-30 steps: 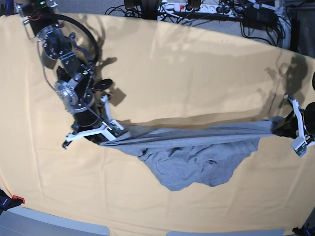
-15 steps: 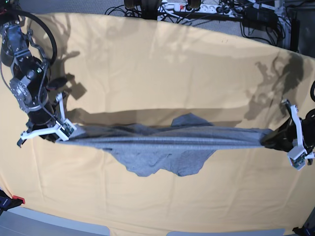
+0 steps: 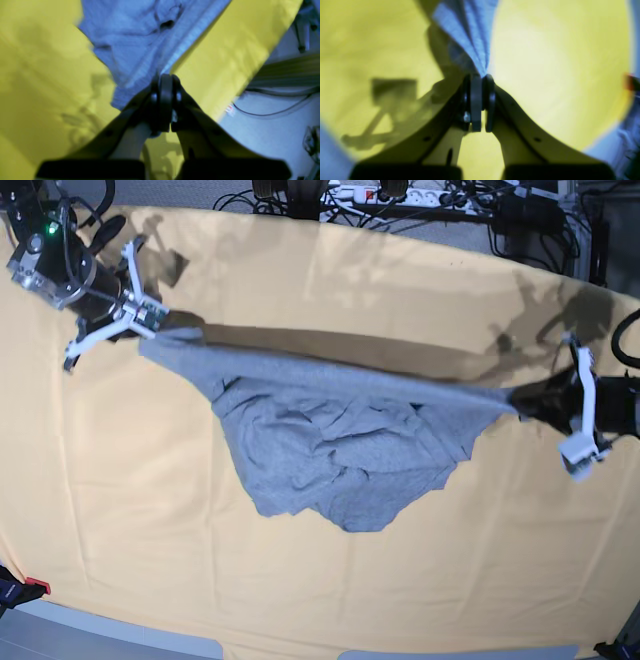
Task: Layout the t-shirt on the table in an organized manner, then fold the t-shirt properly
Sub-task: 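Lift and stretch the shirt between both grippers, then lay it down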
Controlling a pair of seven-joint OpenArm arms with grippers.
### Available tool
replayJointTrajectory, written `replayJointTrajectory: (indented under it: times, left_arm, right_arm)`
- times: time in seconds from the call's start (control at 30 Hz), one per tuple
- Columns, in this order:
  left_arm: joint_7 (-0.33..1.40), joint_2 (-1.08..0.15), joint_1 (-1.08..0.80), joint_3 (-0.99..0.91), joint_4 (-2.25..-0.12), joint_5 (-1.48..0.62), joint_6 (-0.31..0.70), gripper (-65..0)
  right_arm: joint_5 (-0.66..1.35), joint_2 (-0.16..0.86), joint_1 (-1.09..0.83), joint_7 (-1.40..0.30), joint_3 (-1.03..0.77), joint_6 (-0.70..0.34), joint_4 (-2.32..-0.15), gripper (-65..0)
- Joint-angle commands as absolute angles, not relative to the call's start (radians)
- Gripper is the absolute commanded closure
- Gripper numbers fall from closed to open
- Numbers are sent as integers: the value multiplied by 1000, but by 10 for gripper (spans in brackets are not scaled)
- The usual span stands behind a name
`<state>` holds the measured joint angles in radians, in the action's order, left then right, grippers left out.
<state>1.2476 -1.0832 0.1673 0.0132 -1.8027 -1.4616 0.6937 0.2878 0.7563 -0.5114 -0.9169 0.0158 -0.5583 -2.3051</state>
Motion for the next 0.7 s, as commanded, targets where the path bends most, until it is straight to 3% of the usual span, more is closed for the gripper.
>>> replayJointTrajectory:
  times: [0.0, 0.17, 0.37, 0.6, 0.67]
  left_arm:
    - [1236, -1108, 154, 0, -1833, -1484, 698, 0]
    - [1317, -1109, 4, 0, -1918, -1484, 698, 0]
    - [1396, -1111, -93, 0, -1948, -1484, 698, 0]
    - [1396, -1114, -127, 0, -1948, -1484, 698, -8]
    - [1396, -1114, -126, 0, -1948, -1484, 698, -194]
  right_arm:
    - [318, 773, -525, -923, 6, -573, -2323, 0]
    - [510, 773, -601, -1006, 6, -694, -2324, 0]
    - [680, 773, -654, -1060, 6, -698, -2324, 0]
    - [704, 773, -654, -1059, 6, -698, -2324, 0]
    - [708, 773, -654, -1059, 6, -698, -2324, 0]
